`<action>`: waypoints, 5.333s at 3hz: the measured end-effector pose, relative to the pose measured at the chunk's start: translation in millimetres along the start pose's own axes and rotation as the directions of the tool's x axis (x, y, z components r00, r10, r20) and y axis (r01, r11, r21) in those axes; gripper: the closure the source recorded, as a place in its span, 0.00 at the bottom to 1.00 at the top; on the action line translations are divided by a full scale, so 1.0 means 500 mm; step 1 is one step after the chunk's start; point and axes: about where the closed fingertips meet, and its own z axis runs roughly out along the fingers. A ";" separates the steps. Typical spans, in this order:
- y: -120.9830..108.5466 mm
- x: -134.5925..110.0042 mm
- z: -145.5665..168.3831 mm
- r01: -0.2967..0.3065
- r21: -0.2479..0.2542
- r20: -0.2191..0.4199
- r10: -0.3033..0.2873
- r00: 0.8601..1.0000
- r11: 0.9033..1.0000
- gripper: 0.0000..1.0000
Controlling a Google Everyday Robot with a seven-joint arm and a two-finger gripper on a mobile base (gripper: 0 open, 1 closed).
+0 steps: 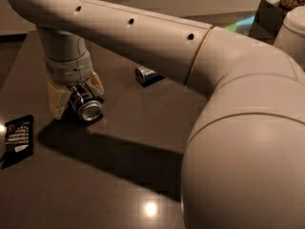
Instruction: Place pepsi can upright
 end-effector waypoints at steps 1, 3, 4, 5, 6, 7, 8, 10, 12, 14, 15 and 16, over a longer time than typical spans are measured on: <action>0.006 -0.008 0.002 0.005 0.000 -0.002 -0.005 1.000 1.000 0.47; 0.019 -0.014 -0.015 0.036 0.009 0.037 -0.036 0.999 0.999 0.93; 0.033 -0.009 -0.044 0.099 0.027 0.112 -0.101 0.989 0.995 1.00; 0.052 0.013 -0.082 0.185 0.057 0.219 -0.193 0.957 0.981 1.00; 0.074 0.037 -0.119 0.282 0.095 0.366 -0.297 0.882 0.955 1.00; 0.087 0.047 -0.133 0.337 0.112 0.463 -0.349 0.815 0.935 1.00; 0.097 0.059 -0.144 0.371 0.130 0.562 -0.376 0.737 0.920 1.00; 0.087 0.106 -0.138 0.328 0.111 0.741 -0.298 0.602 0.938 1.00; 0.064 0.119 -0.143 0.296 0.069 0.861 -0.206 0.464 0.953 1.00; 0.043 0.148 -0.128 0.367 0.059 0.917 -0.195 0.347 0.928 1.00; 0.036 0.162 -0.115 0.405 0.061 0.933 -0.196 0.301 0.912 1.00; 0.031 0.172 -0.107 0.428 0.071 0.949 -0.193 0.248 0.901 0.85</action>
Offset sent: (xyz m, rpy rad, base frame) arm -0.0035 0.0042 0.0027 -0.0220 0.0040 0.0127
